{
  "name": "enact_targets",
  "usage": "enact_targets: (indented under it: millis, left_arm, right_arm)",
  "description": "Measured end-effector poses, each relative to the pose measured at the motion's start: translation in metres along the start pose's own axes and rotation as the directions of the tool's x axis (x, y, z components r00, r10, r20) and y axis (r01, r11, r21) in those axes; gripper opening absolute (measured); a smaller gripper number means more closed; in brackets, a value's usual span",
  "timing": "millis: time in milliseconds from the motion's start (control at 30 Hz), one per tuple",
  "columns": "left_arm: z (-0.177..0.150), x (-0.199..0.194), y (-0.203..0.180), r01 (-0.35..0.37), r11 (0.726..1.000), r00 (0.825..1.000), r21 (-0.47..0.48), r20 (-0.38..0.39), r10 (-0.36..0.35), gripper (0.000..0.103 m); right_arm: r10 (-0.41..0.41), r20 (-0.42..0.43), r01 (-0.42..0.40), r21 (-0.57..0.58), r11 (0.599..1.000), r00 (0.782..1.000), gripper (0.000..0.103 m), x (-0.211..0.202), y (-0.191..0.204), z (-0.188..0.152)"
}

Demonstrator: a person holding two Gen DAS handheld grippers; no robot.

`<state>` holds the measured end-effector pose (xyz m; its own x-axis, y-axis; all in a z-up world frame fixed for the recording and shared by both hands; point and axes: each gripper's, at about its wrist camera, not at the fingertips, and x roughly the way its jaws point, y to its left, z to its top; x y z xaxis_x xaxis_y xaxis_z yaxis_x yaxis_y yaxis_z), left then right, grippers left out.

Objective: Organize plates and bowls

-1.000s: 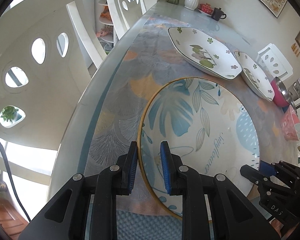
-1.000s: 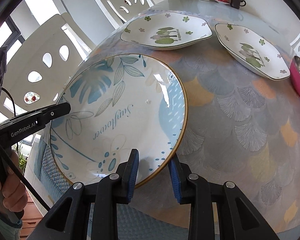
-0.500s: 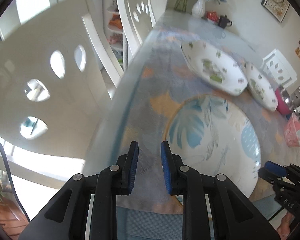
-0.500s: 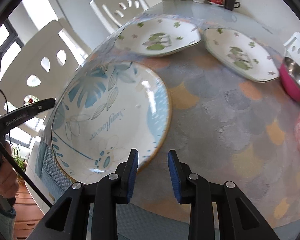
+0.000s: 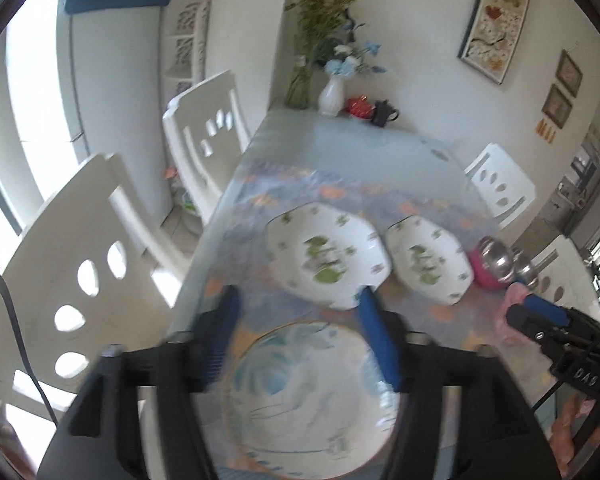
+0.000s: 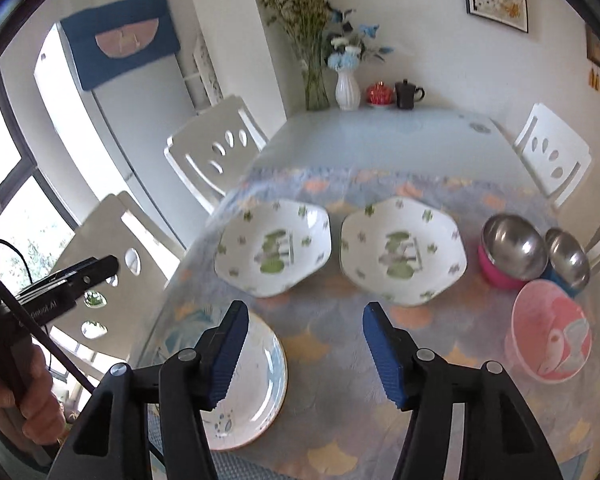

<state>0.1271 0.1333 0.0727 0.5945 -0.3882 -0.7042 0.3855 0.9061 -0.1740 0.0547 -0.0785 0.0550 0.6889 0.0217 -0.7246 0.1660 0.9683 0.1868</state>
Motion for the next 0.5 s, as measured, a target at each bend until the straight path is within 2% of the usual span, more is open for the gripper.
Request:
enact_targets:
  millis: [67,200,333,500]
  left_arm:
    - [0.006,-0.006,-0.014,0.002,1.0,1.0,0.006,0.02,-0.002,0.065]
    - [0.022,-0.019,-0.036,-0.024,1.0,0.999,0.014,0.035,0.023,0.065]
    - [0.035,-0.023,-0.038,-0.054,0.998,0.997,0.012,0.055,0.053,0.065]
    - [0.045,0.002,-0.021,-0.048,0.999,0.999,0.002,0.019,0.048,0.065]
  right_arm:
    - [0.011,0.03,-0.011,-0.003,1.0,1.0,0.059,-0.008,-0.004,0.008]
    - [0.052,0.085,-0.054,0.023,0.998,0.995,0.076,-0.024,-0.015,0.026]
    - [0.058,0.129,-0.065,0.055,0.996,0.99,0.078,-0.029,-0.021,0.039]
    - [0.041,0.086,-0.05,0.105,0.993,0.995,0.078,-0.002,-0.015,0.049]
